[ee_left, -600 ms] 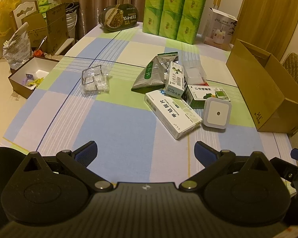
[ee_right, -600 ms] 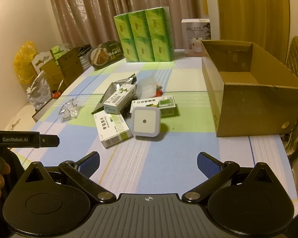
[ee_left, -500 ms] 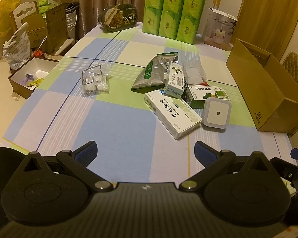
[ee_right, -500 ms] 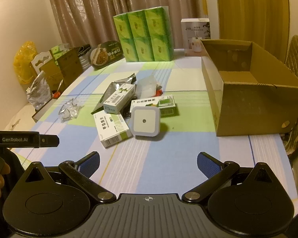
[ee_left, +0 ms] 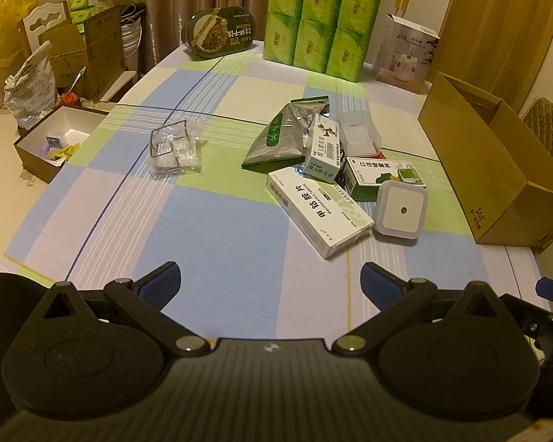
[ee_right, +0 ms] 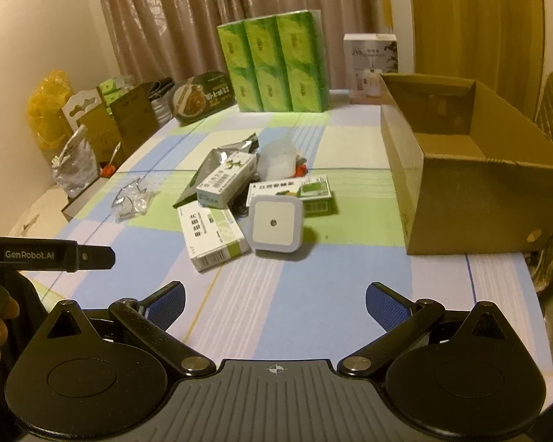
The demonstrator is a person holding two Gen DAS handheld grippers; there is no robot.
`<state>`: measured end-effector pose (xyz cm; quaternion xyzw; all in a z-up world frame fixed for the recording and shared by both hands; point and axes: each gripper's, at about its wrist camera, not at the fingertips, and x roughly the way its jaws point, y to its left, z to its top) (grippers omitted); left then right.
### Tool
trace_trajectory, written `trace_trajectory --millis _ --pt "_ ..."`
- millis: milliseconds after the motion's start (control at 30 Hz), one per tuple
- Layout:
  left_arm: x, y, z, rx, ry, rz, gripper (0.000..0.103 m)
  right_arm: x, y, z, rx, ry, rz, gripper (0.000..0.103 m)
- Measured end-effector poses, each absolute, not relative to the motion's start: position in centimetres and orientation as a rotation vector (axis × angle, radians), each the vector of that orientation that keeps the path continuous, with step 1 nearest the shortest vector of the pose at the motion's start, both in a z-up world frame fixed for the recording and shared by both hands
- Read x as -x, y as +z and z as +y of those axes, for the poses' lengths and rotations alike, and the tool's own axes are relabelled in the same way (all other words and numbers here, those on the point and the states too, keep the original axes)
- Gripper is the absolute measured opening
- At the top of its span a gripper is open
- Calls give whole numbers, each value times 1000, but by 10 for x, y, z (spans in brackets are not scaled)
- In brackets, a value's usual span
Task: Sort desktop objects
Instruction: 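Move both tools toward the cluster of items on the table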
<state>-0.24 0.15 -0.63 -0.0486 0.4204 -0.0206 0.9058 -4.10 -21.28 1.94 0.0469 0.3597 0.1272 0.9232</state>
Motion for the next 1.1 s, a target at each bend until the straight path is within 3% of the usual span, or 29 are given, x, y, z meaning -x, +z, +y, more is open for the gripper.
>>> trace_trajectory --millis 1100 --pt "-21 -2 26 90 -31 828 102 3 19 -187 -86 308 709 101"
